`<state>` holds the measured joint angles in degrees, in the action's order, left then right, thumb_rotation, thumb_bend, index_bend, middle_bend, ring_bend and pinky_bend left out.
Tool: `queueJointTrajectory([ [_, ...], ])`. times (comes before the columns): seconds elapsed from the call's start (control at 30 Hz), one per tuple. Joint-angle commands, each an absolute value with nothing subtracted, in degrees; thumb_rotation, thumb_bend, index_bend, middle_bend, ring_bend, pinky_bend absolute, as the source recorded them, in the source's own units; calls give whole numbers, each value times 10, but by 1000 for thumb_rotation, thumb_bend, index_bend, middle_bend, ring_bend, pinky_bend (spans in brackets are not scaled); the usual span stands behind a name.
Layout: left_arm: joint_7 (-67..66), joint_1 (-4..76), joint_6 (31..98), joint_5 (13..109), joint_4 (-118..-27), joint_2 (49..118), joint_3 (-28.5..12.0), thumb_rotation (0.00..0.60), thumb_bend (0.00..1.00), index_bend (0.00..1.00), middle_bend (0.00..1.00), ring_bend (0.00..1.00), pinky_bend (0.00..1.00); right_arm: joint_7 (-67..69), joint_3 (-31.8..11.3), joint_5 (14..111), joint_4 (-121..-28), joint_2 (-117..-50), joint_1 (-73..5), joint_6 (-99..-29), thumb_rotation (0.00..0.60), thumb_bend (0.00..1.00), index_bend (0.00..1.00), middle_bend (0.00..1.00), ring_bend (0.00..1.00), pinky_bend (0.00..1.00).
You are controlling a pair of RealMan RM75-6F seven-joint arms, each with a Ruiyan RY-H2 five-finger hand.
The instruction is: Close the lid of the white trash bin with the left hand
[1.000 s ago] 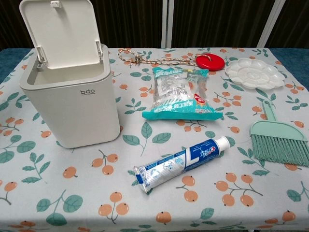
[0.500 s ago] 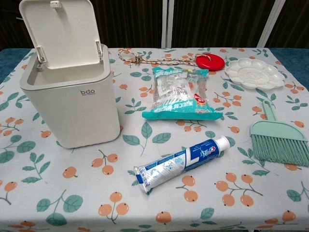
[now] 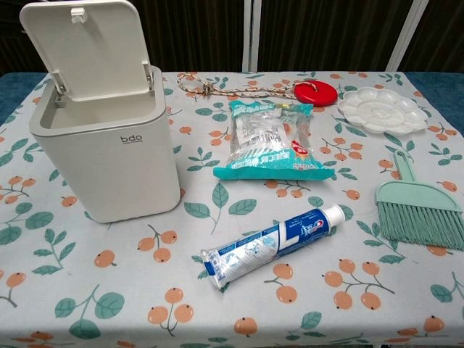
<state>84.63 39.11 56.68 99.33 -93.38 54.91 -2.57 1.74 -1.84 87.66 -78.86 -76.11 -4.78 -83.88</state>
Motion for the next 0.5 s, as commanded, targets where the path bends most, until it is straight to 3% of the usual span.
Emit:
queueJointTrajectory([
  [0.03, 793, 377, 590, 1005, -951, 547, -9, 344, 73, 154, 292, 121, 118, 18, -18, 876, -788, -761, -48, -837, 600, 263, 0, 0, 0, 0],
  [0.2, 623, 350, 611, 995, -977, 564, 0, 302, 74, 154, 285, 121, 117, 15, -17, 878, -788, -763, -49, -836, 600, 263, 0, 0, 0, 0],
  [0.5, 291, 306, 671, 996, -977, 633, -4, 304, 76, 157, 289, 121, 114, 12, -17, 877, -787, -765, -50, -833, 600, 264, 0, 0, 0, 0],
])
